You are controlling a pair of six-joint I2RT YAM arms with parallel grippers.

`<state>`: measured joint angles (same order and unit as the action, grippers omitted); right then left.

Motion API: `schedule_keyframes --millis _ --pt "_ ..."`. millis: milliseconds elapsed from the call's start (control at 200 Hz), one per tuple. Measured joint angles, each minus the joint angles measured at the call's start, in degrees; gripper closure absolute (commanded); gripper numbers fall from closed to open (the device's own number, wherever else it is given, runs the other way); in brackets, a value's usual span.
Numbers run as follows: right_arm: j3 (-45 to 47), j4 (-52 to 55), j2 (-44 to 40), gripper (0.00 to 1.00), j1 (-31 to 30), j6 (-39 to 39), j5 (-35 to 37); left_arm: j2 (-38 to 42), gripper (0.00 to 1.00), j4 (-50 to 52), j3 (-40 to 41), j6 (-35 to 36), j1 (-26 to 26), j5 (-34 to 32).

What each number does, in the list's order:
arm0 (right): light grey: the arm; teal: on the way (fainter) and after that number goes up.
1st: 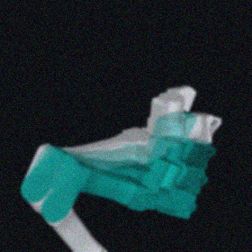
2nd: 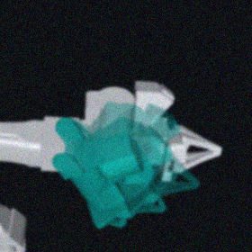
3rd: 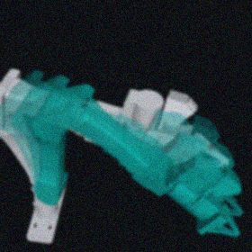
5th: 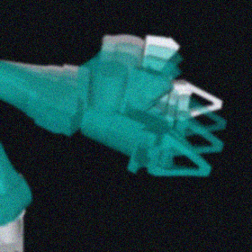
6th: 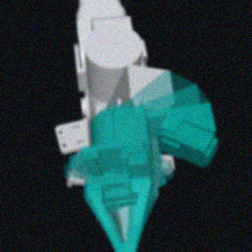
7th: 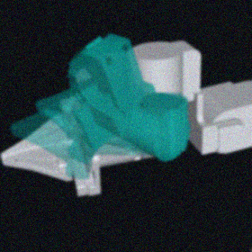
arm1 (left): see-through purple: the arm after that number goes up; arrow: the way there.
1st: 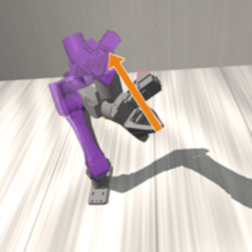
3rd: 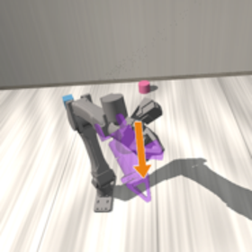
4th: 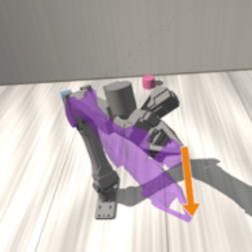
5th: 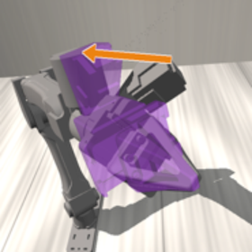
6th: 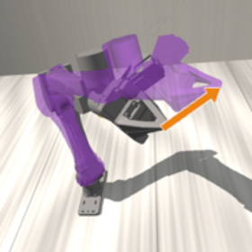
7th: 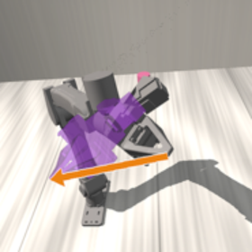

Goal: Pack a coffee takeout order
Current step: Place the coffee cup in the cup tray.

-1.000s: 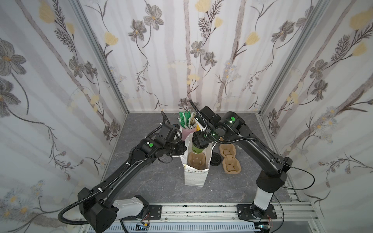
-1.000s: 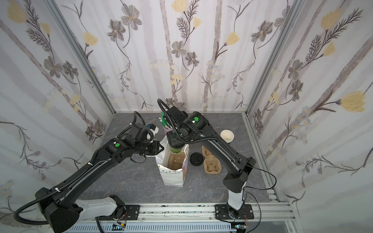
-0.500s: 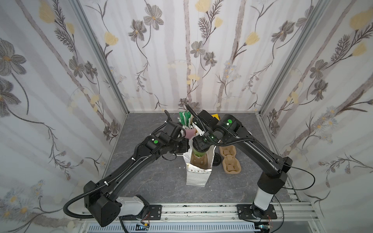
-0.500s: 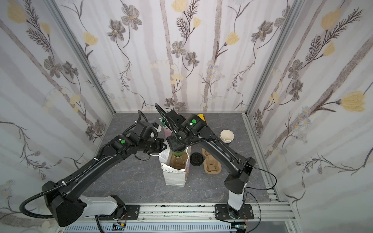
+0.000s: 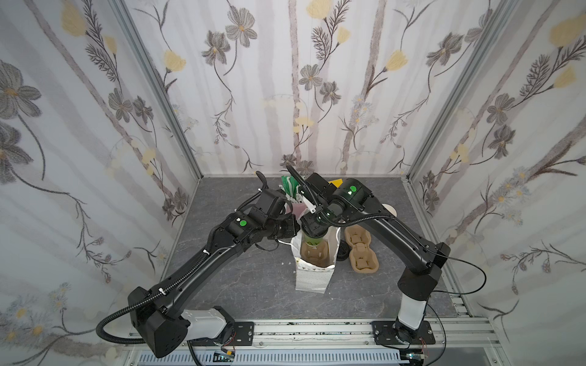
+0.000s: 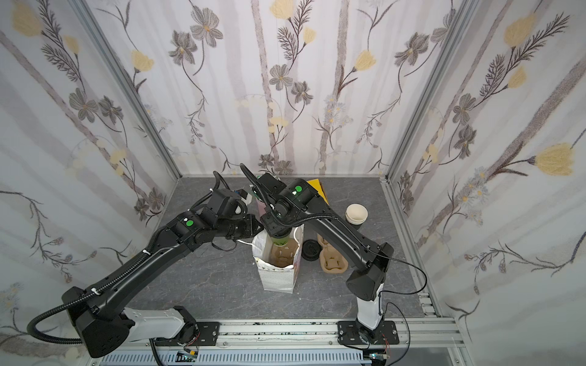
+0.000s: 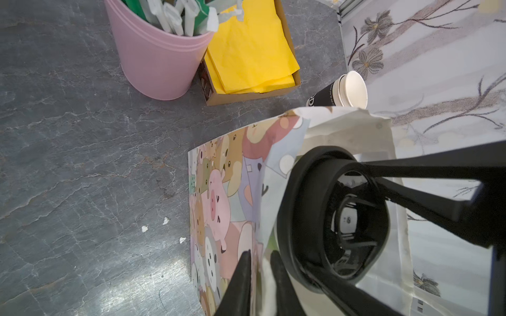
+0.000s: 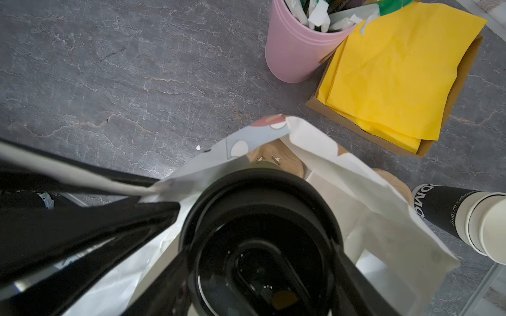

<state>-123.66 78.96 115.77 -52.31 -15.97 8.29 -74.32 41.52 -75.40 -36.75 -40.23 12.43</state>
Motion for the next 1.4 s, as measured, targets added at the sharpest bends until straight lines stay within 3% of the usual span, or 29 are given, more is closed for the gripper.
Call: schedule_keyframes --millis 290,784,1399 --pt "5.7 -1.9 -1.8 0.32 0.2 -1.2 -0.5 -1.6 1.0 0.1 -0.4 -3.6 -0.3 -0.7" --pt "8.8 -1.5 -3.0 0.34 0.1 -9.1 -4.1 -2.8 1.0 0.1 -1.9 -14.4 -4.1 -8.2" --pt "14.1 -4.3 -2.8 0.36 0.3 -8.8 -4.9 -1.1 1.0 -0.2 0.4 -17.4 -5.6 -12.2"
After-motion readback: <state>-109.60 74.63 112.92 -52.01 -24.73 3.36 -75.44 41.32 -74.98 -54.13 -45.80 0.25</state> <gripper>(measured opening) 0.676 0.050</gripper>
